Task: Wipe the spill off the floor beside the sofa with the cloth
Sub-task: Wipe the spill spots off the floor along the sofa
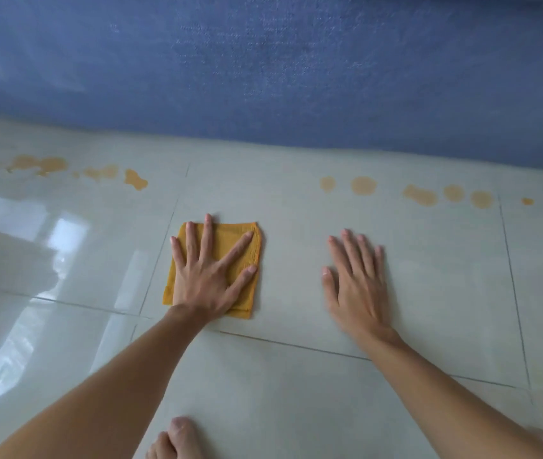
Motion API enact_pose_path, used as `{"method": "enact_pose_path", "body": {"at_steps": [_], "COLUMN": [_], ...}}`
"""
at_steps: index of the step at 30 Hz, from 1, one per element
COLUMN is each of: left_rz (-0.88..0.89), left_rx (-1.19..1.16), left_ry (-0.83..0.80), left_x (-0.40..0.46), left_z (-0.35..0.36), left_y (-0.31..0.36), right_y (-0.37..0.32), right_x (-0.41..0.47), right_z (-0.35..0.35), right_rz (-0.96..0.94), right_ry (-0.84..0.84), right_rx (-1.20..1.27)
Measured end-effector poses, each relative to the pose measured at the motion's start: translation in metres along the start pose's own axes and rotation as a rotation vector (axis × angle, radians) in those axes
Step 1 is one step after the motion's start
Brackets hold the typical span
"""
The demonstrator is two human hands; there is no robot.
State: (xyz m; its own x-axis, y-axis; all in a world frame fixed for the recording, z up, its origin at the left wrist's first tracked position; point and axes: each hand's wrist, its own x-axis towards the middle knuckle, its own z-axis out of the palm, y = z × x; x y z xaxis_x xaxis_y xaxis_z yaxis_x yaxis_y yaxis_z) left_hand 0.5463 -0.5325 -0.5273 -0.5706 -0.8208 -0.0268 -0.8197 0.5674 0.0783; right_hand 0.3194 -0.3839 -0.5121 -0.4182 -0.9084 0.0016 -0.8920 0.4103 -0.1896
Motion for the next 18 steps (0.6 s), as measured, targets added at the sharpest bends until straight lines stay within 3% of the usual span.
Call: {"method": "enact_pose_path", "body": {"at_steps": [6, 10, 16, 18], "left_rz": [-0.082, -0.068, 0.048, 0.081], "left_rx": [0.001, -0.012, -0.015, -0.022], "left_ry": [-0.022, -0.024, -0.055, -0.071], "left_x": [0.113, 0.182, 0.189, 0.173], "left_z": [-0.005, -0.004, -0.001, 0.001], "left_y": [-0.007, 0.024, 0.103, 0.118], "right_y": [0.006, 0.007, 0.018, 0.032], "right_x": [0.001, 0.001, 0.0, -0.005], "right_z": [0.011, 0.015, -0.001, -0.01], "right_rz": [-0.022, -0.03, 0.023, 0.07], "right_ry": [0.06, 0.078, 0.198, 0.226], "right_rx": [0.011, 0.0, 0.446, 0.422]}}
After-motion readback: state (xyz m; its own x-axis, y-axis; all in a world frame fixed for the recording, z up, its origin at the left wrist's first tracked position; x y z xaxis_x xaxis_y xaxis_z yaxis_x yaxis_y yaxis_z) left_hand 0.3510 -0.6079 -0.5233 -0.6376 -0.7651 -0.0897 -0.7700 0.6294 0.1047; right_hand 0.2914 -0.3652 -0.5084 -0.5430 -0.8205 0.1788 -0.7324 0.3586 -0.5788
